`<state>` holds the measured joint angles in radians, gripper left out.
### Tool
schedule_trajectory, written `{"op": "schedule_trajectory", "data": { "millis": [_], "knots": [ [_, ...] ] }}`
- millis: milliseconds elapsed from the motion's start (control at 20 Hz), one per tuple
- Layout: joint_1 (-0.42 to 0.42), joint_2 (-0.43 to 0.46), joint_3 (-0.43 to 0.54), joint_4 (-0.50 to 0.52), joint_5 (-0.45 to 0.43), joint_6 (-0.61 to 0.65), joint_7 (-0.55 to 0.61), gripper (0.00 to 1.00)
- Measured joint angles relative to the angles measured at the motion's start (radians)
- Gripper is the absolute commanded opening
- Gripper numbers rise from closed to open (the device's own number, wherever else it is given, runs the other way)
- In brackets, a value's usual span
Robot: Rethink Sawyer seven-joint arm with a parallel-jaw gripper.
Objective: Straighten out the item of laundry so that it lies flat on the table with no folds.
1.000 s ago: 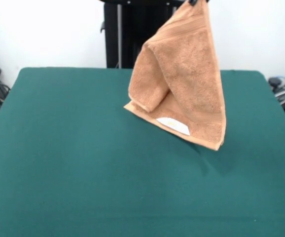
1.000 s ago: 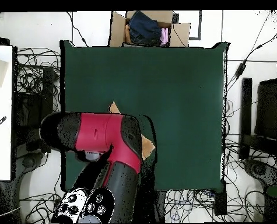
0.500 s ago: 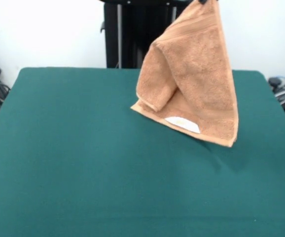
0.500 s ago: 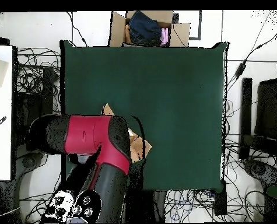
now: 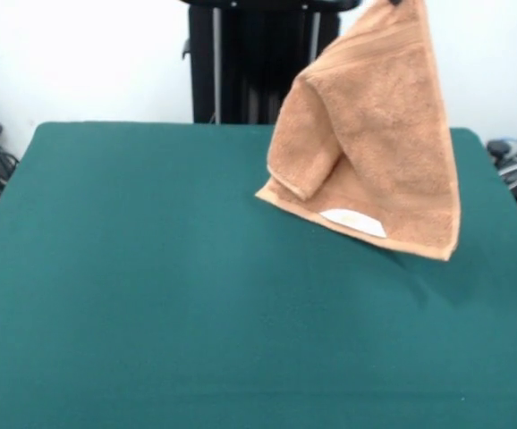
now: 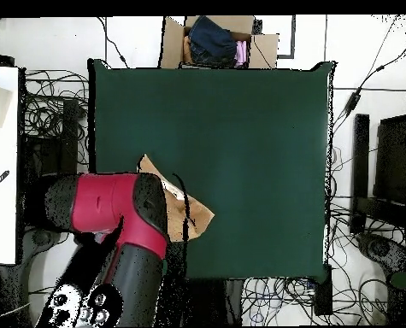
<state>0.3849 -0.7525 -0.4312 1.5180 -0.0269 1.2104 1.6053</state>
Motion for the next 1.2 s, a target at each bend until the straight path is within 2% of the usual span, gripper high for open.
{"op": "schedule_trajectory", "data": {
  "millis": [600,1200],
  "knots": [
    [0.079,-0.001,-0.023,0.000,0.042,0.027,0.094,0.00],
    [0.141,-0.003,-0.024,-0.002,0.074,0.123,0.207,0.00]
  ]
}}
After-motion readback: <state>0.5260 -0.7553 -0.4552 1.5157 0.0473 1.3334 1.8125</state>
